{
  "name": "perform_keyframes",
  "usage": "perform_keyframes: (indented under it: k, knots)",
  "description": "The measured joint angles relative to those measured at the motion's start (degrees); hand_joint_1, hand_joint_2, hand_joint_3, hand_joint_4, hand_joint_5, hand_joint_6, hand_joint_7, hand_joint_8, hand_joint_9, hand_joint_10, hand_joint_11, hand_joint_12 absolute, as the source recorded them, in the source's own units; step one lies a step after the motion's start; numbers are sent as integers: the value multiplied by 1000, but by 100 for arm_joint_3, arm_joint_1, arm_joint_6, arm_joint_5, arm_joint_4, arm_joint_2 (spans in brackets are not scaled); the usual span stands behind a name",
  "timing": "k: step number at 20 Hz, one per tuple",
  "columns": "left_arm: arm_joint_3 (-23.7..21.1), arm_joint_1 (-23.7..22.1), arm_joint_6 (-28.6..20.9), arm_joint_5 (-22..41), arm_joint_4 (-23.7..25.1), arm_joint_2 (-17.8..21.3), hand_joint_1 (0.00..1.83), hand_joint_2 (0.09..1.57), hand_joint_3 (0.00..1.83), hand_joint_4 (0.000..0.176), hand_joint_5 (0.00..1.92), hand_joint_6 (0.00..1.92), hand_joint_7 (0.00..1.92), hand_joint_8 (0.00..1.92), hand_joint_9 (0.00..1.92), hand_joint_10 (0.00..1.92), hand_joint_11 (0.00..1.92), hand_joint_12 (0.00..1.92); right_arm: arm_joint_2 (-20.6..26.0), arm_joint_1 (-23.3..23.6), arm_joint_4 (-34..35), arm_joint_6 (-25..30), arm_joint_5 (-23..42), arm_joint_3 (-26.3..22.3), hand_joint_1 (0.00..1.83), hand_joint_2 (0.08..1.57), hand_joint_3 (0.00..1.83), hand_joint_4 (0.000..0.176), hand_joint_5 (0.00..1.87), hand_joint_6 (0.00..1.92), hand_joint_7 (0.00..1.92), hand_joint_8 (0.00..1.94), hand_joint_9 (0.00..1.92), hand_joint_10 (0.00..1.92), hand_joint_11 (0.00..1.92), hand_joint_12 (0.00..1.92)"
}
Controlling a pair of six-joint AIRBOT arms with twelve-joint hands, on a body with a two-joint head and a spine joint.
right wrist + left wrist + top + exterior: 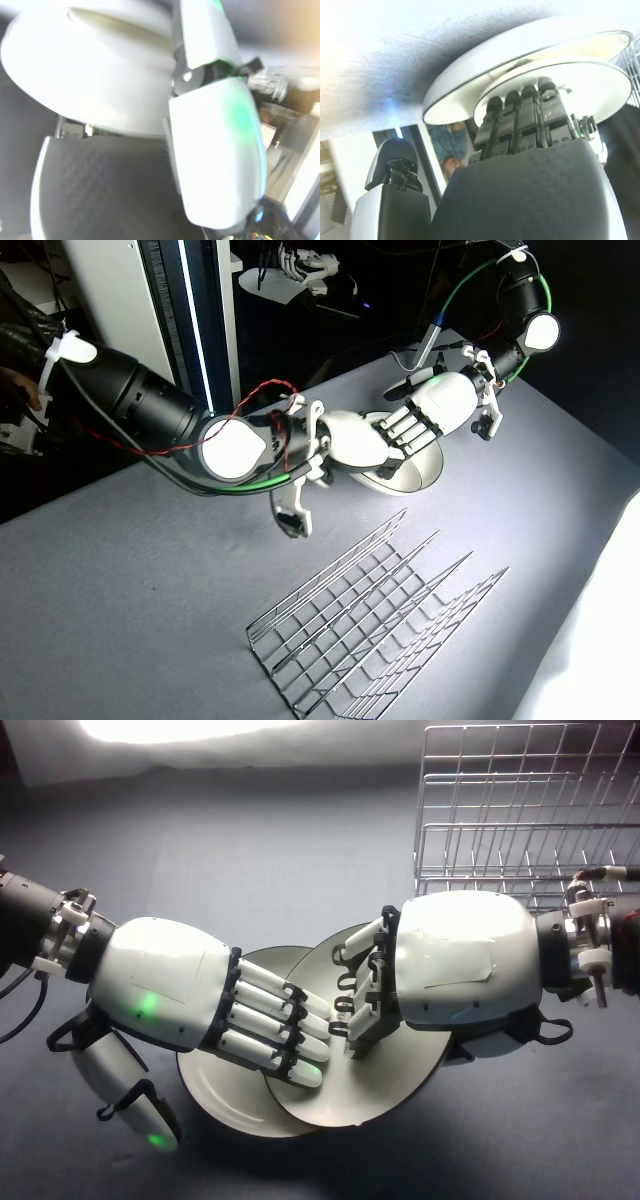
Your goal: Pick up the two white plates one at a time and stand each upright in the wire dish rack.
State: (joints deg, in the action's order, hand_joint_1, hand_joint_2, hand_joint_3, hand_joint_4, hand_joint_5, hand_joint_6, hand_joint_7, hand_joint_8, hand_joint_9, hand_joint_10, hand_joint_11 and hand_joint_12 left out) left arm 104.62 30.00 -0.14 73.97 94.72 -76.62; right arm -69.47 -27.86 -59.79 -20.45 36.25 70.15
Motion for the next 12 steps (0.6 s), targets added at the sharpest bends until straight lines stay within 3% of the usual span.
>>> perform_keyframes:
  k: [2, 6, 9, 12]
  knots:
    - [2, 0, -7, -4, -22, 0, 0, 1181, 0, 0, 1, 0, 0, 0, 0, 0, 0, 0, 0, 0, -2, -7, 83, 0, 1398, 1034, 0, 0, 1130, 608, 1256, 418, 1053, 1086, 818, 1331]
    - [0, 0, -61, -13, -26, 0, 0, 1184, 0, 0, 0, 0, 0, 0, 0, 0, 0, 0, 7, 0, -7, -22, 131, 0, 1398, 1033, 0, 0, 1107, 711, 1299, 311, 1044, 1061, 815, 1279]
    - [-31, -48, -223, -42, -72, 44, 0, 1185, 0, 0, 7, 3, 0, 0, 0, 0, 0, 0, 42, 24, -26, -20, 190, -4, 1395, 1042, 1, 0, 1070, 793, 1230, 448, 1043, 1040, 821, 1235]
    - [-39, -190, -599, -275, -149, 229, 0, 1184, 0, 0, 1, 0, 0, 0, 0, 0, 0, 0, 197, 127, -72, 4, 289, -35, 1396, 1040, 0, 0, 1063, 790, 1260, 403, 1042, 1041, 831, 1232]
